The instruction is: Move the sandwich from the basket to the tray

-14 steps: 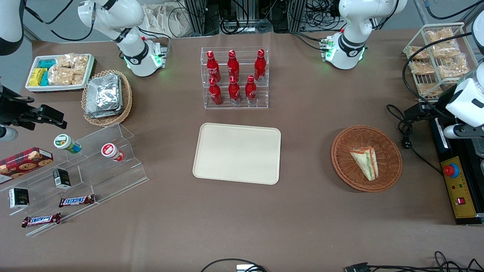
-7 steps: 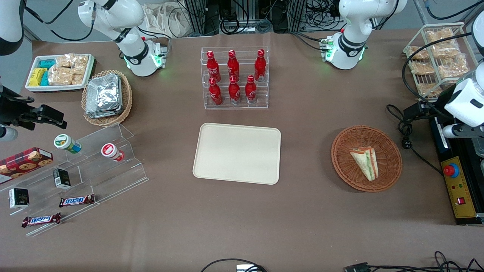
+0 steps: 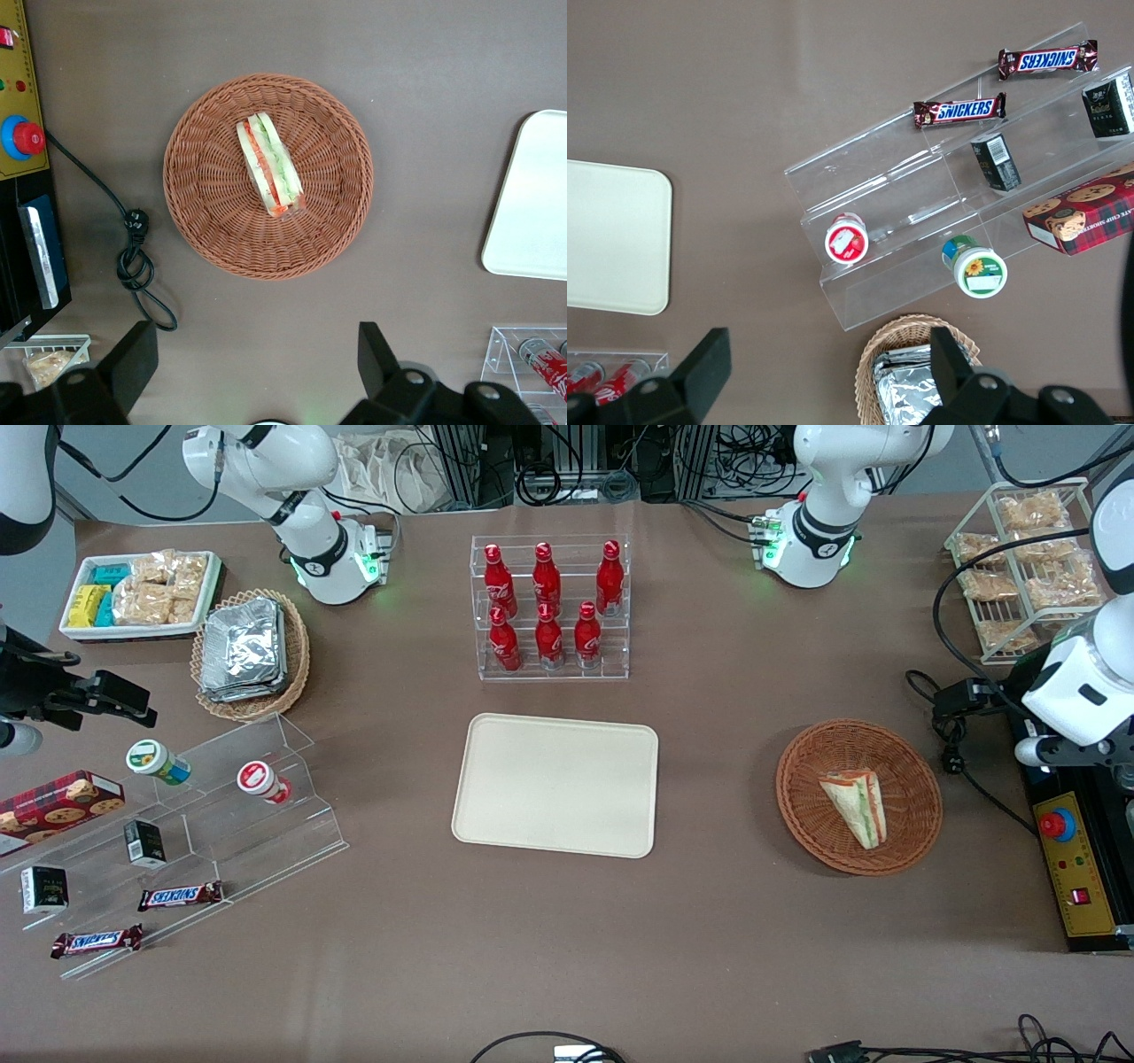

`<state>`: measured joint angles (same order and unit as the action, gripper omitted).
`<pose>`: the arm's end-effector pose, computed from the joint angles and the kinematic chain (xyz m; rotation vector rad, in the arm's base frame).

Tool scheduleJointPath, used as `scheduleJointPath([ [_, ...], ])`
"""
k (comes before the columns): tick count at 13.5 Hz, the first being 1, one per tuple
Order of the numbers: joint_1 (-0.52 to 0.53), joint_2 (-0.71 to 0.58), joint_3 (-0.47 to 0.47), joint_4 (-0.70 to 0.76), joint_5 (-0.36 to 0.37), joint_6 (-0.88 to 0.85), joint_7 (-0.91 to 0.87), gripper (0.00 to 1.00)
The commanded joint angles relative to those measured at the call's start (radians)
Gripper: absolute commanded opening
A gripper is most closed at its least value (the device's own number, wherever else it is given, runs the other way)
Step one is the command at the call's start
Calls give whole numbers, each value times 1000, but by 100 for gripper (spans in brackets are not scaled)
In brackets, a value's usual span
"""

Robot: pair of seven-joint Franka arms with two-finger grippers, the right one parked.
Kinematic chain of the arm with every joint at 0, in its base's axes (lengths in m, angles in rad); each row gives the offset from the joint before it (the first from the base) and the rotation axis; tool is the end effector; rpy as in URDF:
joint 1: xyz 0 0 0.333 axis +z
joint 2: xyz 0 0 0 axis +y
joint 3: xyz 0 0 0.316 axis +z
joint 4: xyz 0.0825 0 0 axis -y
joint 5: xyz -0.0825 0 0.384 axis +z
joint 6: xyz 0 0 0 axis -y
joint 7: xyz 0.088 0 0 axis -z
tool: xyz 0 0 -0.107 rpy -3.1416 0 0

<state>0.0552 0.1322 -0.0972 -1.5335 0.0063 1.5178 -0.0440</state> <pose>0.5843 -0.0204 0.5626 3.1329 0.0028 -0.2313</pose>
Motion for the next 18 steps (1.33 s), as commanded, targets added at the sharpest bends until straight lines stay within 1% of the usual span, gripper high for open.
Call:
scheduleJointPath([
  [1, 2, 44, -1, 23, -12, -4, -4, 100],
  [4, 3, 101, -1, -28, -3, 100, -19, 100],
  [7, -1, 124, -1, -117, 0, 215, -114, 100],
  [13, 2, 311, -1, -126, 4, 303, -161, 100],
  [16, -3, 357, -1, -126, 8, 306, -246, 100],
  [18, 2, 391, -1, -123, 11, 308, -247, 100],
])
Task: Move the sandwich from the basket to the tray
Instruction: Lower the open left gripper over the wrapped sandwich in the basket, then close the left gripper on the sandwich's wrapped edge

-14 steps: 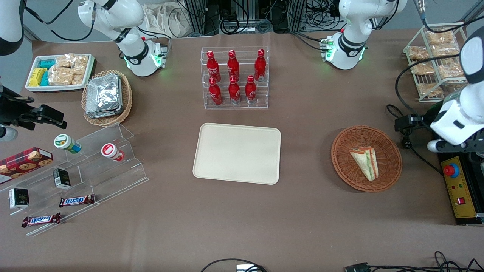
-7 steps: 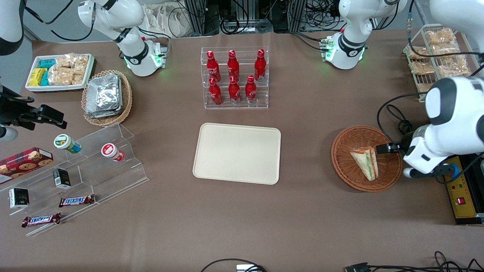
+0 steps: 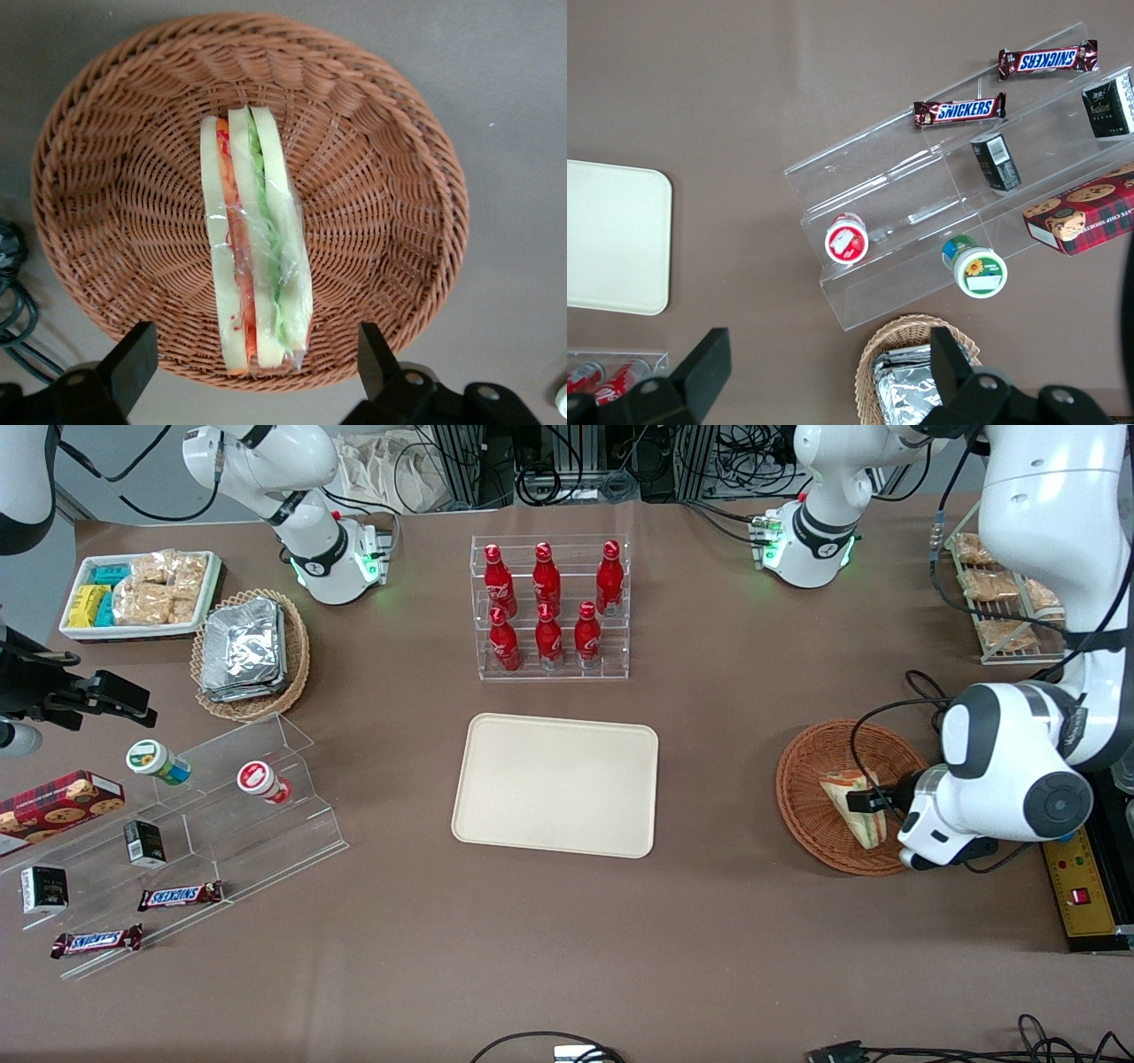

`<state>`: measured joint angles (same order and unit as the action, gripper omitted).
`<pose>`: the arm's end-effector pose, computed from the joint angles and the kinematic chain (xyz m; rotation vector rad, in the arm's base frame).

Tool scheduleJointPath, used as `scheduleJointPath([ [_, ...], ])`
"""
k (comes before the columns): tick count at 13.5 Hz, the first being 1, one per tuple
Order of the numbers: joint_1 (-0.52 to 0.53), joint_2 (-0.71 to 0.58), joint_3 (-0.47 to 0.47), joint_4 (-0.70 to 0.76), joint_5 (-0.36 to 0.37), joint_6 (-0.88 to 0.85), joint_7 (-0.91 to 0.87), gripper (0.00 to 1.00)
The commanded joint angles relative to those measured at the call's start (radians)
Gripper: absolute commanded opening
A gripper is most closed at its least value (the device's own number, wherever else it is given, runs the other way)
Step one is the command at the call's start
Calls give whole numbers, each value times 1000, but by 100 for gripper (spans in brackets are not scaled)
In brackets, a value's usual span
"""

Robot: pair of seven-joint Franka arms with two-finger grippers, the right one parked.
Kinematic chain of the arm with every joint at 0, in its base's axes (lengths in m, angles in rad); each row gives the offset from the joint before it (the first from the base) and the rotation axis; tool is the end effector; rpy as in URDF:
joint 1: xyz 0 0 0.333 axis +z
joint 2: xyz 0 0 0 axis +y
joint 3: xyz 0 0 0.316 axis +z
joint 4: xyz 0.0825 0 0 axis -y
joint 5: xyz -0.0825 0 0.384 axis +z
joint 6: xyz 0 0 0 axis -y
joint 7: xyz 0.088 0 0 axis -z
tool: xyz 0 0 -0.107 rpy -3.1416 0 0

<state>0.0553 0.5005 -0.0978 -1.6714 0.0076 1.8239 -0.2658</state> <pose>0.6334 -0.0207 0.2922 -3.0631 -0.3443 0.5416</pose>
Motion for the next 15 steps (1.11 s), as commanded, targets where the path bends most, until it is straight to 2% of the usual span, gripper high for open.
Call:
scheduleJointPath([
  [1, 3, 36, 1, 18, 9, 6, -30, 100],
  [10, 5, 93, 1, 10, 12, 48, -70, 100],
  [11, 5, 98, 1, 12, 12, 48, -70, 92],
  [14, 5, 98, 1, 10, 11, 48, -72, 18],
  [15, 5, 98, 1, 10, 11, 46, -72, 4],
])
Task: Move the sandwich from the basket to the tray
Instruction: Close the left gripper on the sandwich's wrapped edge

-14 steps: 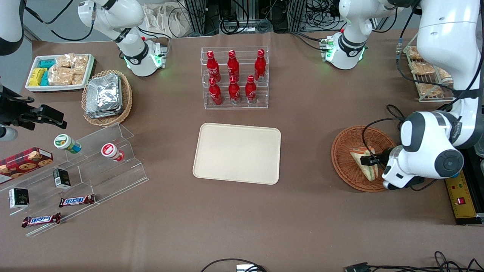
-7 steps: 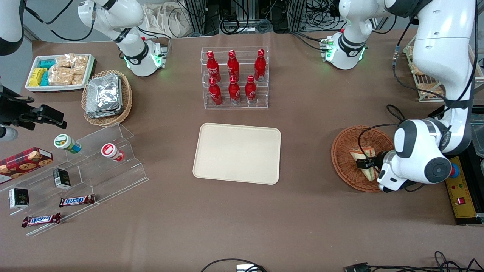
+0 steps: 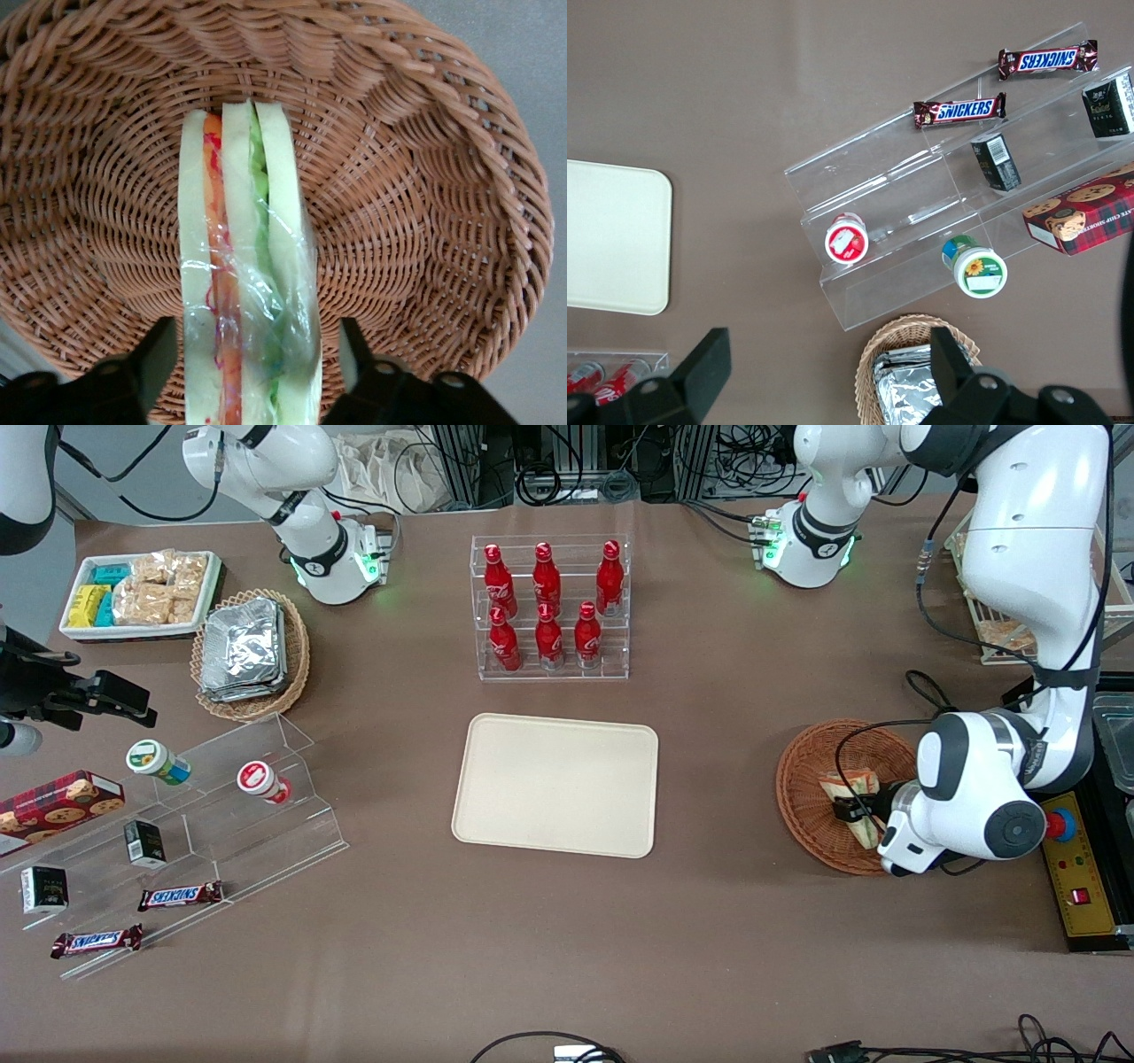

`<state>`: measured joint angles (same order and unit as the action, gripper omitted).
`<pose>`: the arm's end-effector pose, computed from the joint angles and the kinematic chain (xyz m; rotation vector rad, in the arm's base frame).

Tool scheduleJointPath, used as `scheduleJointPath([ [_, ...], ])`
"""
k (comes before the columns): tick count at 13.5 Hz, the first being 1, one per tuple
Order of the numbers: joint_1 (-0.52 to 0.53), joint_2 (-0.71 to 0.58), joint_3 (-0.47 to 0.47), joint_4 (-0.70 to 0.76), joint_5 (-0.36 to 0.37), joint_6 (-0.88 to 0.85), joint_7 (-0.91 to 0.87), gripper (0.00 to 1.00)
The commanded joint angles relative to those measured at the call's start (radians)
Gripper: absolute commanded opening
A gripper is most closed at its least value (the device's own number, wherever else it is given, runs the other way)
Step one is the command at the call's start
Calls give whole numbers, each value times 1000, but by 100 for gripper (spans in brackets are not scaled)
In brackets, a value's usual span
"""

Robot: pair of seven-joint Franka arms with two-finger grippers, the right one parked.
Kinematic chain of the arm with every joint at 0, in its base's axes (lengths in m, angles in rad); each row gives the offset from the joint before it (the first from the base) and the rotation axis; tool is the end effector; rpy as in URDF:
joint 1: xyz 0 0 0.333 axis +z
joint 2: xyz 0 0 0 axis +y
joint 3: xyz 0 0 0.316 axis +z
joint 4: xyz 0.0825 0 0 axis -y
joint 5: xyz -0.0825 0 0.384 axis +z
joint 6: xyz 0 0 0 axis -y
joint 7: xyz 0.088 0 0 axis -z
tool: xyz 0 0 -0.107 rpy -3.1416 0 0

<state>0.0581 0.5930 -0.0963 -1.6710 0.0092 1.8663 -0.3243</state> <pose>0.6328 -0.0183 0.2358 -3.0252 -0.4375 0.6151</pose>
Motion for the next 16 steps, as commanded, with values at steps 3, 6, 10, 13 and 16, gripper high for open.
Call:
scheduleJointPath([
  [3, 2, 4, 0, 11, 9, 1, -16, 0],
  [6, -1, -19, -2, 20, 8, -25, -19, 0],
  [10, -3, -126, -9, 23, -6, -65, -2, 0],
  [13, -11, -185, -31, 30, -17, -67, 100, 0],
  [16, -11, -191, -80, 72, -25, -84, 113, 0],
])
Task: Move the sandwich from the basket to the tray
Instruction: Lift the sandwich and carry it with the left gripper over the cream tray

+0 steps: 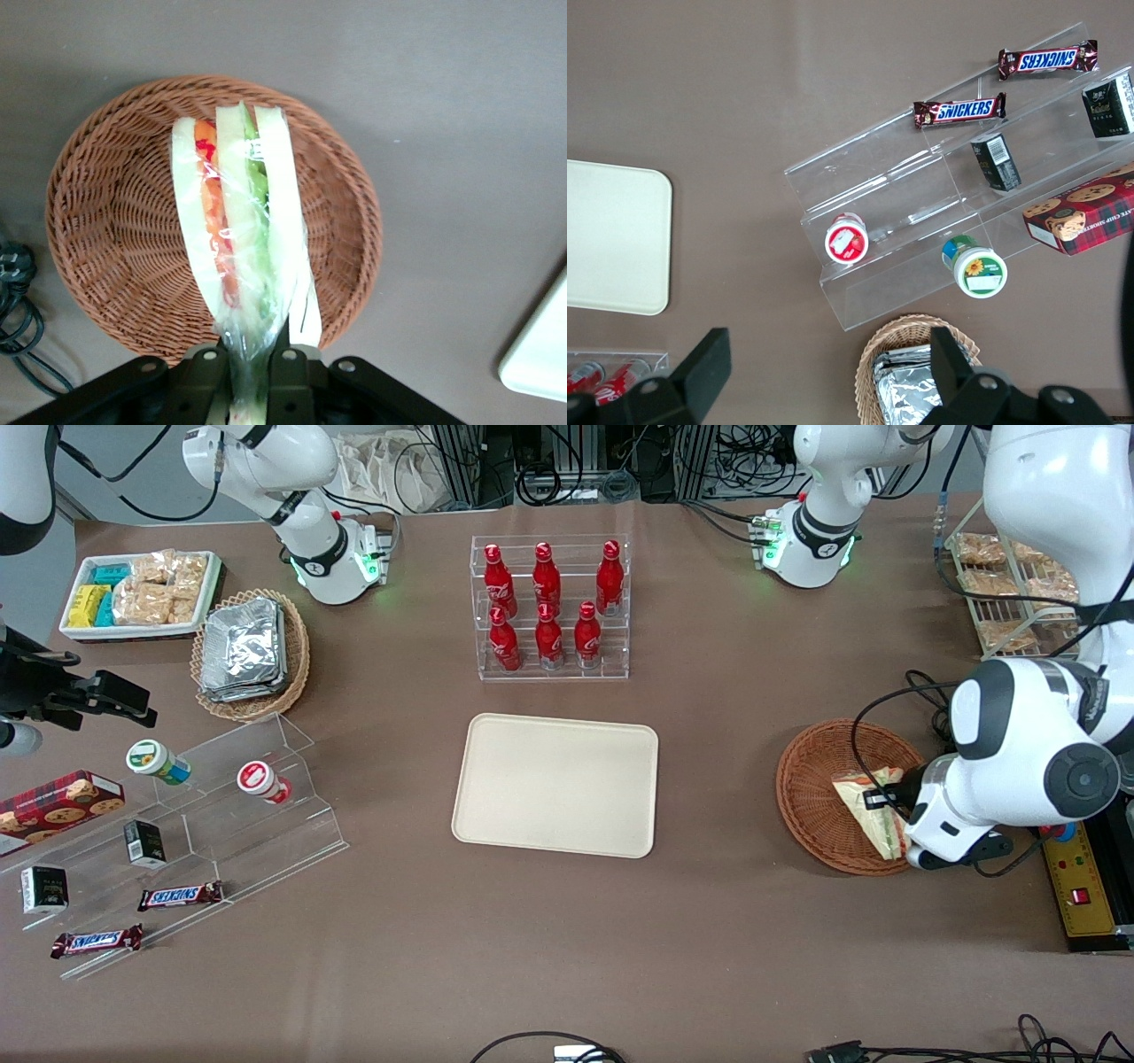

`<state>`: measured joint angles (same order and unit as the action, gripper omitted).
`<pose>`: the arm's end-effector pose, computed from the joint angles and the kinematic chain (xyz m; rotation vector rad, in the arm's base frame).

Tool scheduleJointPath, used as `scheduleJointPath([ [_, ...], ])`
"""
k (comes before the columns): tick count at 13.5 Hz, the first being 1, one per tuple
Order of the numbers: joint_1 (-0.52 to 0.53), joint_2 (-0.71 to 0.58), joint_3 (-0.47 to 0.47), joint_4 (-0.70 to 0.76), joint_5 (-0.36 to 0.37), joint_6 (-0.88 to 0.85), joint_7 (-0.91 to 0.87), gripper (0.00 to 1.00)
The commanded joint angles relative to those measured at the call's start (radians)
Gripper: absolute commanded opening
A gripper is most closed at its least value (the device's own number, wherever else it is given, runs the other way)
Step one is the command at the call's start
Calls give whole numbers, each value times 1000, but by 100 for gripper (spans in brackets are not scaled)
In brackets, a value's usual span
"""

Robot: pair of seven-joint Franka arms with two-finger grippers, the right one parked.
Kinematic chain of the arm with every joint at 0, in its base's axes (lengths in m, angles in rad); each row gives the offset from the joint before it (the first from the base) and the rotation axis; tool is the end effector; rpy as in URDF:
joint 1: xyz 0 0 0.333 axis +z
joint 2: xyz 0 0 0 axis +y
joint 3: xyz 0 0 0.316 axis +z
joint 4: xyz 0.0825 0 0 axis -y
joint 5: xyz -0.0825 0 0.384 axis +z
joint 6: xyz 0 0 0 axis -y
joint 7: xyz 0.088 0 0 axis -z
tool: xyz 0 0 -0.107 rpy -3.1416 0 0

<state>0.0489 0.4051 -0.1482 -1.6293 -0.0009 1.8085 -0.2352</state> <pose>0.6401 -0.0539 0.3715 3.0911 0.2192 -0.3555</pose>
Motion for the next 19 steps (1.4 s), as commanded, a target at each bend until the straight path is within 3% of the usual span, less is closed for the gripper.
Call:
scheduleJointPath([
  [1, -1, -2, -59, 45, -14, -24, 22, 0],
  [5, -15, 18, -137, 97, -89, -5, 7, 0],
  [9, -112, 52, -136, 149, -82, 3, -71, 0],
  [13, -239, 101, -137, 193, 33, 6, -229, 0],
  [19, -443, 239, -134, 264, 107, 83, -417, 0],
])
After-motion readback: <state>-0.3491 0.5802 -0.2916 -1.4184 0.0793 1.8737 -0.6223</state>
